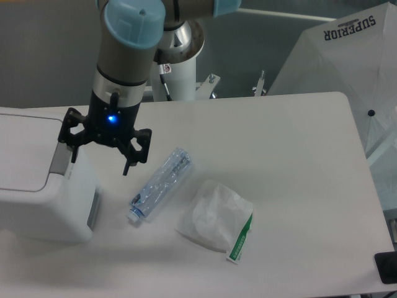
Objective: Open the trash can
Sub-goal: 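Press the gripper against the lid edge to flip the lid open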
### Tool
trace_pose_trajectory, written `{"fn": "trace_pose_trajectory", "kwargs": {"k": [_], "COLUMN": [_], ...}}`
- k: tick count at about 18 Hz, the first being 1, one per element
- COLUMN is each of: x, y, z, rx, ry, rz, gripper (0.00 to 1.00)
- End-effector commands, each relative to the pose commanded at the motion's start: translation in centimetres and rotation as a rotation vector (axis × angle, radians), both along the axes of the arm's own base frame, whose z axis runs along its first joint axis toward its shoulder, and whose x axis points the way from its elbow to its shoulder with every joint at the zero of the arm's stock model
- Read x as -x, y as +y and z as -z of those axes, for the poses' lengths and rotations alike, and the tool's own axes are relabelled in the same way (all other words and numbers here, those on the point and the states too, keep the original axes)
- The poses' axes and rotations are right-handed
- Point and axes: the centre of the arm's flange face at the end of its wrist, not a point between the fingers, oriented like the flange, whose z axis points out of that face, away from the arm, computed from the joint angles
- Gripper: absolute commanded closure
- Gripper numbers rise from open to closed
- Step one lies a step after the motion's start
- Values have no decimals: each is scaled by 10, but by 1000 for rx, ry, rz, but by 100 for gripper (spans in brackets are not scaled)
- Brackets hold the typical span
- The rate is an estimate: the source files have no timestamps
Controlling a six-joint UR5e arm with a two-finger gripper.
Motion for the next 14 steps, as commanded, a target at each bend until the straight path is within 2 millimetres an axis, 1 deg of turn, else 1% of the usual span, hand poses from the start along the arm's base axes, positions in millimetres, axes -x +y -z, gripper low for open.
{"fn": "trace_pose_trajectory", "kwargs": {"k": [4,12,14], "x": [-3,-5,-4], "y": [0,-1,-2], "z": [-1,14,15], "rx": [2,22,23], "ry": [2,-10,-11], "rz": [4,6,5], "gripper": [0,0,0]}}
